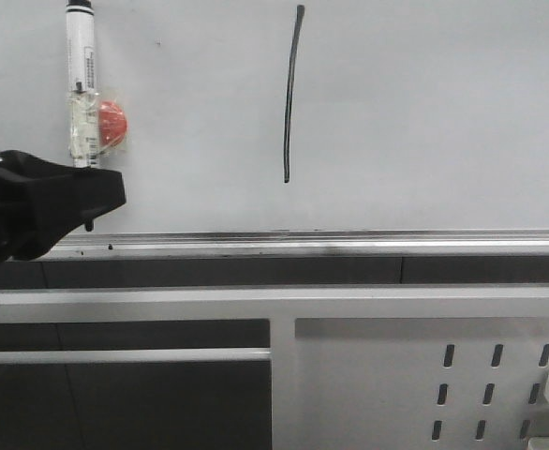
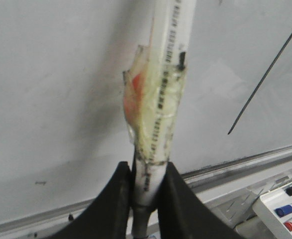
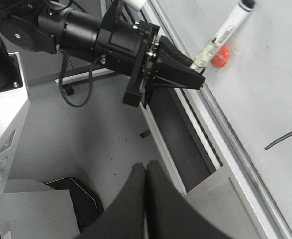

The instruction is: Write number 1 on whiteboard

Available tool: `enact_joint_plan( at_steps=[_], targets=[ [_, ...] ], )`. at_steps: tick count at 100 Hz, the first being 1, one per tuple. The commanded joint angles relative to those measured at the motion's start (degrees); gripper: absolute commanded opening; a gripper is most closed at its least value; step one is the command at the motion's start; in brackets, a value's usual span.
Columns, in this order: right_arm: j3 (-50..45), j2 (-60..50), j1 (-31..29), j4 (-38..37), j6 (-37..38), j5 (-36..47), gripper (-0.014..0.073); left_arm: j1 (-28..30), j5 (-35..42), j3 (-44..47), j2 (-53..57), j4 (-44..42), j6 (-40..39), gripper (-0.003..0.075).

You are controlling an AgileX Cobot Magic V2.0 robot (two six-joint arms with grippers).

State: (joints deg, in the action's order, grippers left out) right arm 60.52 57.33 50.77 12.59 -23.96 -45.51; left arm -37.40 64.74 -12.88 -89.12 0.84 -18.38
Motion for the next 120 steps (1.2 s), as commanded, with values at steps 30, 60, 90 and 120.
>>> enact_joint_plan(
  at_steps=[30, 60, 90, 120],
  targets=[
    [1.8, -1.0, -0.3, -0.2, -0.1, 2.4, -0.0071, -1.4, 13.2, -4.5, -2.5, 6.0, 1.6, -0.002],
    [1.8, -1.0, -0.3, -0.2, -0.1, 2.3, -0.0071, -1.4, 13.2, -4.5, -2.5, 6.0, 1.6, -0.002],
    [1.8, -1.0, -0.3, -0.2, -0.1, 2.3, -0.0071, -1.4, 13.2, -4.5, -2.5, 7.1, 1.6, -0.002],
    [1.8, -1.0, -0.3, -0.2, -0.1, 2.3, -0.0071, -1.4, 13.2, -4.5, -2.5, 7.1, 1.6, 0.018]
  ],
)
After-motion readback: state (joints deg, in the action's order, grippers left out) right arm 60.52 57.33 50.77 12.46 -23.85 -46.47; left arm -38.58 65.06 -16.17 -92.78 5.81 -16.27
